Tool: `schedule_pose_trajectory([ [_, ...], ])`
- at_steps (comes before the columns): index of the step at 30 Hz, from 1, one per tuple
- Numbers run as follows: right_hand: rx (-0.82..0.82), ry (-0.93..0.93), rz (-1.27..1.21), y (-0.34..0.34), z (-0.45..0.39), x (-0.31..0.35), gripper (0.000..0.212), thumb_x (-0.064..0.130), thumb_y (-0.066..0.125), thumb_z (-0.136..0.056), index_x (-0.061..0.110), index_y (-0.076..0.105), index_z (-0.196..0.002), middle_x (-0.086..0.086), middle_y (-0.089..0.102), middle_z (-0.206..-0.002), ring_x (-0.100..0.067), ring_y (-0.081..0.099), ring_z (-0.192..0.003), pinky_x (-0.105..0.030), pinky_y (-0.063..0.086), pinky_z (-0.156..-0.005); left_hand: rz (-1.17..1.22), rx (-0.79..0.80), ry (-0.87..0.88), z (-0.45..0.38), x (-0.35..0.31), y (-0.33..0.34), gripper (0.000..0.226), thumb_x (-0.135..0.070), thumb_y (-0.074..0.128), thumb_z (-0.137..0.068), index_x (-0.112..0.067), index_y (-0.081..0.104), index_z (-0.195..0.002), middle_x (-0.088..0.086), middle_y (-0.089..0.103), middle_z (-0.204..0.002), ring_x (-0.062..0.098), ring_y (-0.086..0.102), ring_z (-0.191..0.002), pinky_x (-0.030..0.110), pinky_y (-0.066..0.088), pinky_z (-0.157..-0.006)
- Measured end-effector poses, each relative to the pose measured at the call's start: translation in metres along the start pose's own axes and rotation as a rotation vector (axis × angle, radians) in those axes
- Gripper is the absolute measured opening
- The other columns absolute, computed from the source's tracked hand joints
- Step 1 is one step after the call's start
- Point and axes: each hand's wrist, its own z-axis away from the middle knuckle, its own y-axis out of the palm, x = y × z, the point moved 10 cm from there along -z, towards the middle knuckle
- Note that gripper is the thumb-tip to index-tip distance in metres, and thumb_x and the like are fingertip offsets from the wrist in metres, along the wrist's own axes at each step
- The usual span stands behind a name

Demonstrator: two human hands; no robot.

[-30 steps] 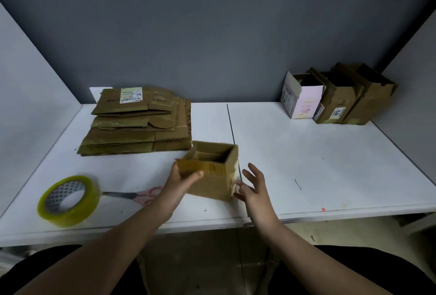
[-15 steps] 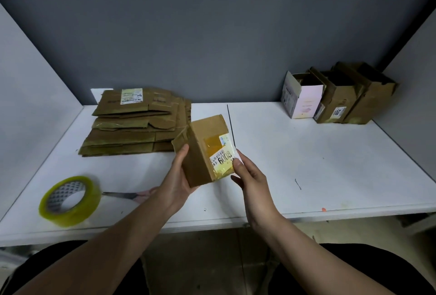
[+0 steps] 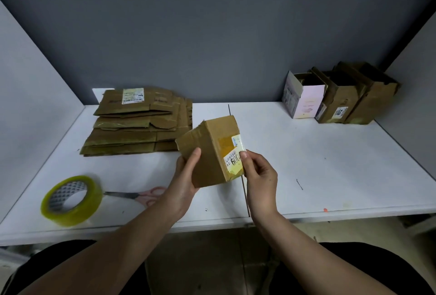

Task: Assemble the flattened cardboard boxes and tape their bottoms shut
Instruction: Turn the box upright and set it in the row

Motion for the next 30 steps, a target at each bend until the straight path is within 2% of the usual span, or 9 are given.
schedule_pose_trajectory([
  [4, -0.011, -0.065, 0.226, -0.001, 0.002, -0.001, 0.023, 0.035, 0.046, -0.097, 0.015, 0.056, -0.100, 0.010, 0.065, -0.090, 0.003, 0.062, -0.079, -0.011, 0.046, -0.063, -0.076, -0.035, 0.018, 0.004, 0.003, -0.001, 0.080, -0.061, 0.063, -0.069, -0.035, 0.031, -0.137, -0.009, 0.051, -0.130, 0.015, 0.049, -0.122, 0.044, 0.039, -0.108],
  [6, 0.020, -0.049, 0.344, 0.000, 0.000, -0.007, 0.025, 0.041, 0.038, -0.099, 0.019, 0.050, -0.103, 0.013, 0.061, -0.091, 0.000, 0.059, -0.080, -0.012, 0.043, -0.063, -0.195, -0.039, 0.021, 0.003, 0.000, -0.003, 0.077, -0.063, 0.064, -0.069, -0.038, 0.030, -0.133, -0.013, 0.049, -0.127, 0.013, 0.048, -0.121, 0.041, 0.039, -0.106],
  [11, 0.273, 0.152, 0.273, 0.015, -0.008, -0.033, 0.030, 0.029, 0.038, -0.103, 0.029, 0.047, -0.131, 0.018, 0.054, -0.116, 0.002, 0.051, -0.105, -0.020, 0.040, -0.091, -0.497, -0.042, 0.069, -0.004, -0.012, -0.012, 0.060, -0.033, 0.070, -0.081, -0.035, 0.030, -0.126, -0.023, 0.046, -0.111, -0.001, 0.047, -0.102, 0.017, 0.042, -0.079],
  [14, 0.312, 0.129, 0.313, 0.009, -0.014, -0.027, 0.029, 0.012, 0.045, -0.099, 0.035, 0.059, -0.110, 0.020, 0.059, -0.107, 0.007, 0.055, -0.100, -0.016, 0.042, -0.089, -0.674, -0.076, 0.129, -0.008, -0.010, -0.023, 0.066, -0.022, 0.076, -0.078, -0.032, 0.033, -0.127, -0.015, 0.046, -0.119, 0.005, 0.044, -0.112, 0.024, 0.037, -0.092],
  [18, 0.365, 0.255, 0.244, 0.005, -0.013, -0.043, 0.035, 0.011, 0.045, -0.098, 0.029, 0.048, -0.128, 0.005, 0.055, -0.121, -0.008, 0.055, -0.109, -0.016, 0.047, -0.077, -0.765, -0.120, 0.089, -0.011, 0.002, -0.034, 0.071, -0.022, 0.076, -0.079, -0.024, 0.034, -0.136, 0.000, 0.044, -0.132, 0.015, 0.043, -0.120, 0.024, 0.037, -0.087],
  [22, 0.365, 0.250, 0.401, 0.001, -0.010, -0.054, 0.026, 0.014, 0.049, -0.096, 0.020, 0.050, -0.121, -0.001, 0.055, -0.125, -0.016, 0.054, -0.111, -0.029, 0.047, -0.092, -0.589, -0.251, 0.046, -0.007, 0.002, -0.040, 0.079, -0.010, 0.071, -0.083, -0.019, 0.024, -0.145, 0.006, 0.041, -0.140, 0.019, 0.045, -0.122, 0.026, 0.041, -0.089],
  [25, 0.381, 0.229, 0.555, -0.002, -0.004, -0.059, 0.025, 0.019, 0.052, -0.095, 0.017, 0.051, -0.120, 0.001, 0.055, -0.123, -0.015, 0.053, -0.113, -0.027, 0.043, -0.092, -0.596, -0.373, 0.029, 0.005, 0.002, -0.040, 0.065, -0.016, 0.068, -0.086, -0.020, 0.032, -0.140, 0.006, 0.042, -0.139, 0.022, 0.050, -0.116, 0.032, 0.048, -0.091],
  [28, 0.395, 0.132, 0.608, -0.001, -0.001, -0.047, 0.048, 0.022, 0.056, -0.094, 0.022, 0.037, -0.139, 0.006, 0.046, -0.133, -0.017, 0.051, -0.122, -0.036, 0.043, -0.102, -0.541, -0.319, 0.061, 0.019, 0.006, -0.020, 0.038, -0.024, 0.058, -0.093, -0.027, 0.039, -0.126, -0.002, 0.049, -0.125, 0.019, 0.050, -0.114, 0.044, 0.048, -0.097],
  [30, 0.455, 0.067, 0.596, 0.005, 0.002, -0.035, 0.061, 0.019, 0.055, -0.095, 0.031, 0.025, -0.147, 0.011, 0.038, -0.132, -0.017, 0.051, -0.122, -0.036, 0.045, -0.102, -0.525, -0.246, 0.106, 0.029, 0.004, 0.001, 0.035, -0.029, 0.053, -0.095, -0.033, 0.038, -0.127, -0.009, 0.049, -0.119, 0.016, 0.051, -0.116, 0.045, 0.047, -0.099],
])
